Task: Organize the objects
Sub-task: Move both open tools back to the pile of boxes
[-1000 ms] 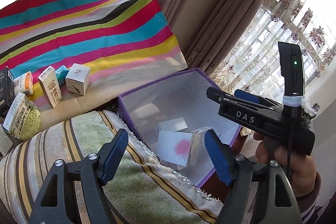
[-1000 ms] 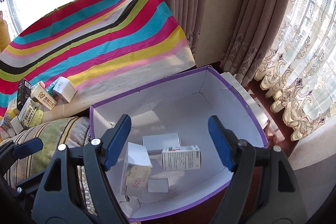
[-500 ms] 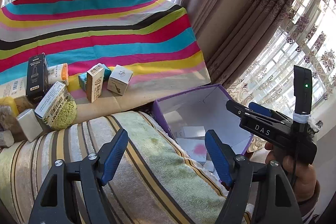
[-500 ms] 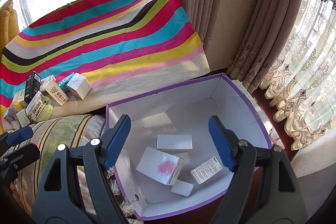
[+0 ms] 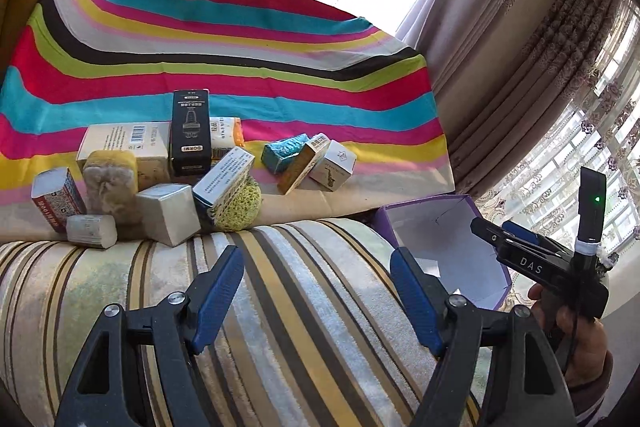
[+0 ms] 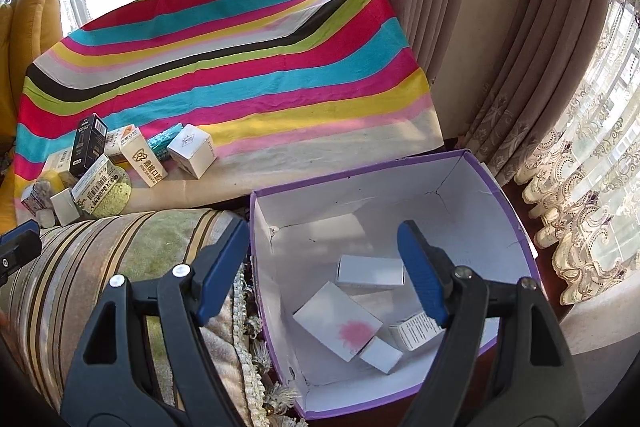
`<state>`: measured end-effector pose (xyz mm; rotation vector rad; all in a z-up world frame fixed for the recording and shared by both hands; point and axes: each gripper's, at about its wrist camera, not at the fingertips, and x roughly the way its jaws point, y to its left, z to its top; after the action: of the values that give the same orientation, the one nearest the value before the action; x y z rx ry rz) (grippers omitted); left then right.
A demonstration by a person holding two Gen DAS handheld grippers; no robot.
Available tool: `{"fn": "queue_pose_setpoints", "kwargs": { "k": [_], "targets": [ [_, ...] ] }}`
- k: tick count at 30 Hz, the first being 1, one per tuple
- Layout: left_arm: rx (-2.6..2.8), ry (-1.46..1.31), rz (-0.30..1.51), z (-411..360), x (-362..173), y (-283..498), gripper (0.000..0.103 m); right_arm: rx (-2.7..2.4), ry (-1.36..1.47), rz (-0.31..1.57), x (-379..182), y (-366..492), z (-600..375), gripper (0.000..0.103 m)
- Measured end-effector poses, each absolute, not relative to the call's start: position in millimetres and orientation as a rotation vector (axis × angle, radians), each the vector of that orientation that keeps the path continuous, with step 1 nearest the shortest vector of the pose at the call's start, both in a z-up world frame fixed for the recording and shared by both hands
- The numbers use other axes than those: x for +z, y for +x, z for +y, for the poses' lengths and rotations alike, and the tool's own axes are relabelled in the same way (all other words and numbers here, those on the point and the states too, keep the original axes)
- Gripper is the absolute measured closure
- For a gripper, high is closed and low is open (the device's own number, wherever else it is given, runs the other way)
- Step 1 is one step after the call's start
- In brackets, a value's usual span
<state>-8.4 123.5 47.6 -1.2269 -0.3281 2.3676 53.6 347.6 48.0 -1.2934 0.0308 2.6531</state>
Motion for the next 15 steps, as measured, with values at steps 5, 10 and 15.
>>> {"fn": "queue_pose_setpoints", "kwargs": {
  "k": [5, 10, 15],
  "targets": [
    [2.44, -1.247, -0.383, 84, 43, -7, 0.026, 2.7, -1.353, 0.028, 43, 47, 326, 0.024],
    [2.492, -1.271, -0.452, 50, 39, -8, 0.026, 2.741, -1.398, 0.007, 39, 40, 306, 0.024],
    [2.548, -1.287, -0.492, 26, 36, -12, 0.026, 2.779, -1.45, -0.016, 35, 31, 288, 0.024]
  ]
}}
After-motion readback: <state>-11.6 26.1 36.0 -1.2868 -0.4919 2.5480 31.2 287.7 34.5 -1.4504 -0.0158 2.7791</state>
